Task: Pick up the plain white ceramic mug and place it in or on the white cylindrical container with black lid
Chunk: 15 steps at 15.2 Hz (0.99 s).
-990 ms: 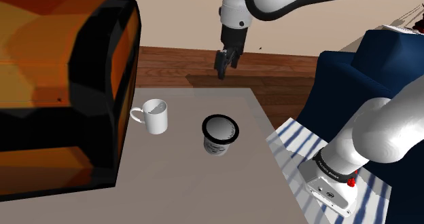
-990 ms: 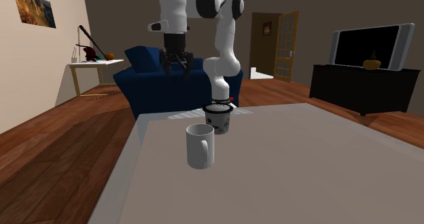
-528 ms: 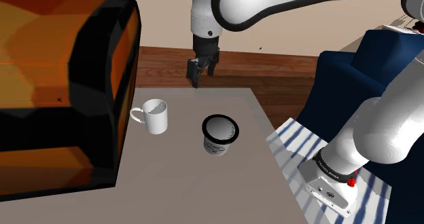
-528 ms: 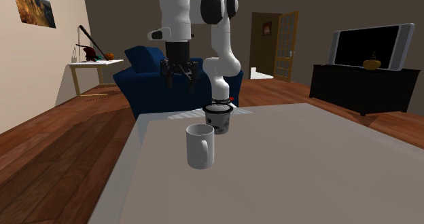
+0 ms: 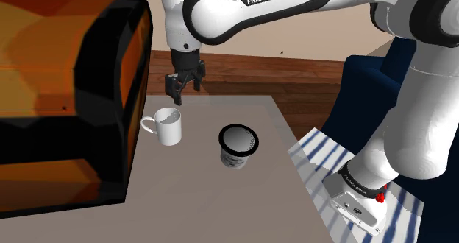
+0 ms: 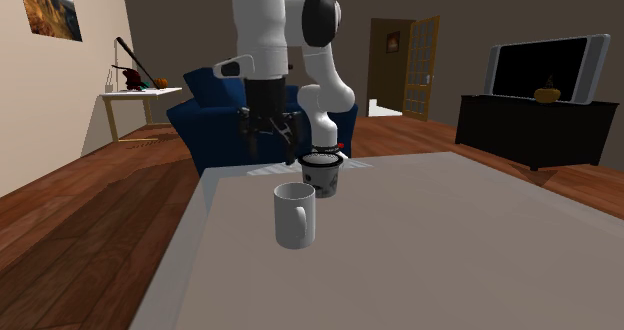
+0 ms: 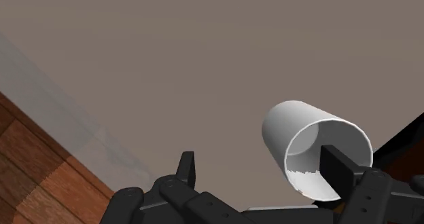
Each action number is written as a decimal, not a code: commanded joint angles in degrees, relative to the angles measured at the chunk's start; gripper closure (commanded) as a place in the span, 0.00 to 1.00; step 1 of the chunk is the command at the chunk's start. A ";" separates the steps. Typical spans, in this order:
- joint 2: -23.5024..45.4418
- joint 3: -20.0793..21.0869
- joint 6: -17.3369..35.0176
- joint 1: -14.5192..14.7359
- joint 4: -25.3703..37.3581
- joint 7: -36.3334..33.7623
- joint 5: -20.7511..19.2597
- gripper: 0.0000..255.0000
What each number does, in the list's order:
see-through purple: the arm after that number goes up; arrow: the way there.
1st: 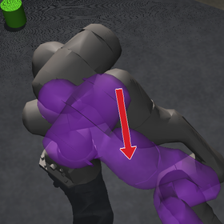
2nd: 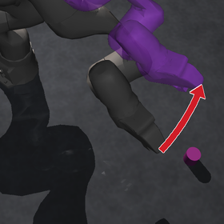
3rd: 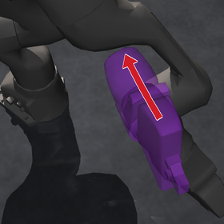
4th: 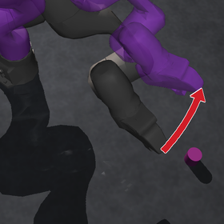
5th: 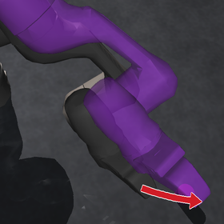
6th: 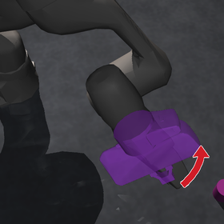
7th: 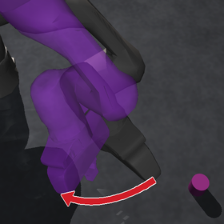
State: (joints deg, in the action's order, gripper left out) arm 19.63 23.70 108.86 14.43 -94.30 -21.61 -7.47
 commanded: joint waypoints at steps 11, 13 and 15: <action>8.76 -0.30 3.52 3.30 4.73 -2.72 -2.86 0.00; 8.77 -0.31 3.52 3.30 4.74 -2.72 -2.86 0.00; 8.77 -0.31 3.52 3.30 4.74 -2.72 -2.87 0.00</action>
State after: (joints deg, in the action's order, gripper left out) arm 28.37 23.40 112.35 17.72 -89.56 -24.32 -10.32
